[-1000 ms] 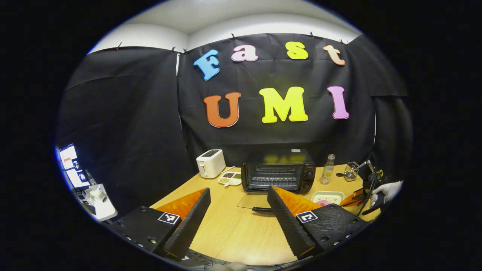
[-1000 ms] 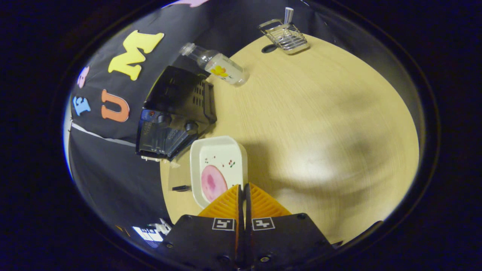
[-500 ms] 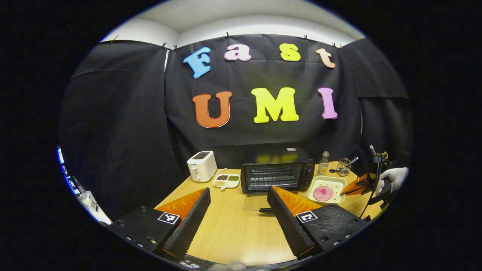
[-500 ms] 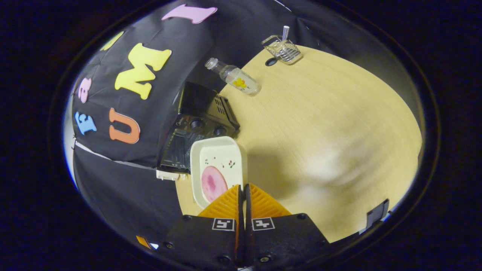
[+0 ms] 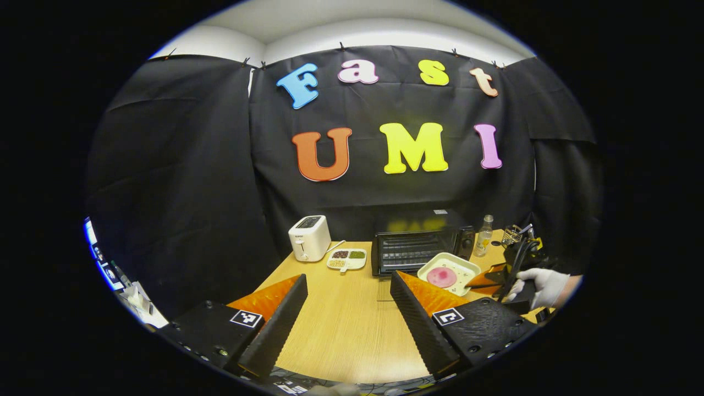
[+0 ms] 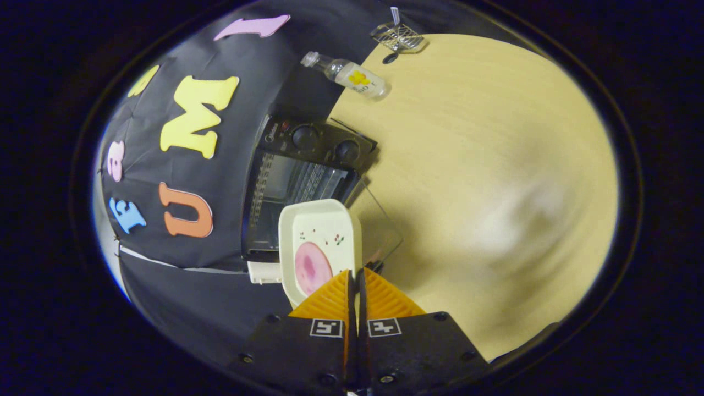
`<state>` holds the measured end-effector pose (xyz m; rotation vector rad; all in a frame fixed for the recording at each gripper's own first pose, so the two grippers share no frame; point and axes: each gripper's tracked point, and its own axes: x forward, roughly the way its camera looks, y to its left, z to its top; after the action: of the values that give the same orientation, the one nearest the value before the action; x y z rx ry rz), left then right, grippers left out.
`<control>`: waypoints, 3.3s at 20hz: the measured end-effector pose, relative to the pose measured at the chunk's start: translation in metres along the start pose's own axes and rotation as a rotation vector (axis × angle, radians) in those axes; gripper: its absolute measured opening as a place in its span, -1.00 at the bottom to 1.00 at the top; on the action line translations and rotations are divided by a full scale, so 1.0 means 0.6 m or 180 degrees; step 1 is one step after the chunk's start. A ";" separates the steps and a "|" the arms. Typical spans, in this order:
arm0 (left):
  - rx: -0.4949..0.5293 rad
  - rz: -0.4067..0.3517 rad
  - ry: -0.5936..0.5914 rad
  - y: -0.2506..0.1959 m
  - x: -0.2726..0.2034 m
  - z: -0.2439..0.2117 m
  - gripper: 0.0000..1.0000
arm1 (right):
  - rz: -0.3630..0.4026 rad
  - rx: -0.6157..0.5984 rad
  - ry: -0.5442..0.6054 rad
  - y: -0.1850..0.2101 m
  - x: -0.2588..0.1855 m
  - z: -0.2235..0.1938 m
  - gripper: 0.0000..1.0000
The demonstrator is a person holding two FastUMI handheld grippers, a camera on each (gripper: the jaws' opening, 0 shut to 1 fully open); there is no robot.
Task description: Open the electric oven with the left hand, put the food in, and close the electric oven.
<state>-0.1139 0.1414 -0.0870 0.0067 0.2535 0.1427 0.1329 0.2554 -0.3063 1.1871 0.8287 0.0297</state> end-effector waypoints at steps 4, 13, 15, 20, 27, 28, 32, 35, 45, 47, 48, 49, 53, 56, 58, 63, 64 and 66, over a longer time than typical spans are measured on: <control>-0.0042 0.0093 -0.0036 0.019 -0.008 0.007 0.94 | -0.0029 -0.0005 -0.0044 0.030 0.059 -0.024 -0.92; -0.0038 0.0414 0.0097 0.068 -0.006 -0.009 0.93 | 0.0068 0.0042 -0.0373 0.099 0.175 0.048 -0.92; -0.0052 0.0495 0.0135 0.077 -0.003 -0.013 0.93 | 0.0091 0.0019 -0.0445 0.105 0.198 0.067 -0.92; -0.0066 0.0698 0.0250 0.099 0.012 -0.027 0.93 | 0.0234 -0.0064 -0.0614 0.131 0.236 0.112 -0.92; -0.0120 0.0762 0.0270 0.093 0.018 -0.030 0.94 | 0.0522 -0.0059 -0.0553 0.150 0.256 0.126 -0.64; -0.0125 0.0744 0.0262 0.089 0.017 -0.029 0.93 | 0.0591 -0.0092 -0.0583 0.156 0.243 0.129 -0.53; -0.0104 0.0680 0.0194 0.081 0.017 -0.022 0.94 | 0.0517 -0.0604 -0.0709 0.158 0.186 0.138 0.15; -0.0103 0.0593 0.0140 0.067 0.023 -0.019 0.94 | 0.0417 -0.1152 -0.0797 0.146 0.123 0.138 0.46; -0.0074 0.0099 -0.0013 -0.024 0.059 -0.021 0.94 | 0.0129 -0.3023 -0.1240 0.140 -0.118 0.139 1.00; -0.0044 -0.0012 -0.0034 -0.049 0.068 -0.024 0.94 | 0.0106 -0.3196 -0.1370 0.146 -0.167 0.142 0.99; -0.0031 -0.0075 -0.0029 -0.064 0.073 -0.031 0.94 | 0.0095 -0.3260 -0.1408 0.146 -0.190 0.142 1.00; -0.0029 -0.0136 -0.0025 -0.078 0.079 -0.038 0.94 | 0.0096 -0.3318 -0.1470 0.148 -0.215 0.143 1.00; -0.0025 -0.0394 0.0075 -0.136 0.112 -0.080 0.93 | -0.0051 -0.3834 -0.1792 0.151 -0.307 0.156 1.00; -0.0029 -0.0532 0.0194 -0.173 0.143 -0.121 0.94 | -0.0108 -0.3899 -0.1875 0.154 -0.360 0.154 1.00; -0.0038 -0.0597 0.0262 -0.195 0.162 -0.147 0.94 | -0.0191 -0.3957 -0.2002 0.155 -0.390 0.170 1.00; 0.0000 -0.0716 0.0454 -0.238 0.199 -0.204 0.94 | -0.0339 -0.3950 -0.2051 0.148 -0.439 0.196 1.00; 0.0010 -0.0723 0.0489 -0.246 0.205 -0.214 0.94 | -0.0377 -0.3937 -0.2061 0.143 -0.447 0.202 0.93; 0.0008 -0.0747 0.0566 -0.262 0.217 -0.235 0.93 | -0.0411 -0.3900 -0.2079 0.139 -0.459 0.212 1.00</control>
<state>-0.0023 0.0023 -0.2600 -0.0333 0.4297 -0.0911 0.0436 0.0682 -0.0694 -0.0495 0.1803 0.0330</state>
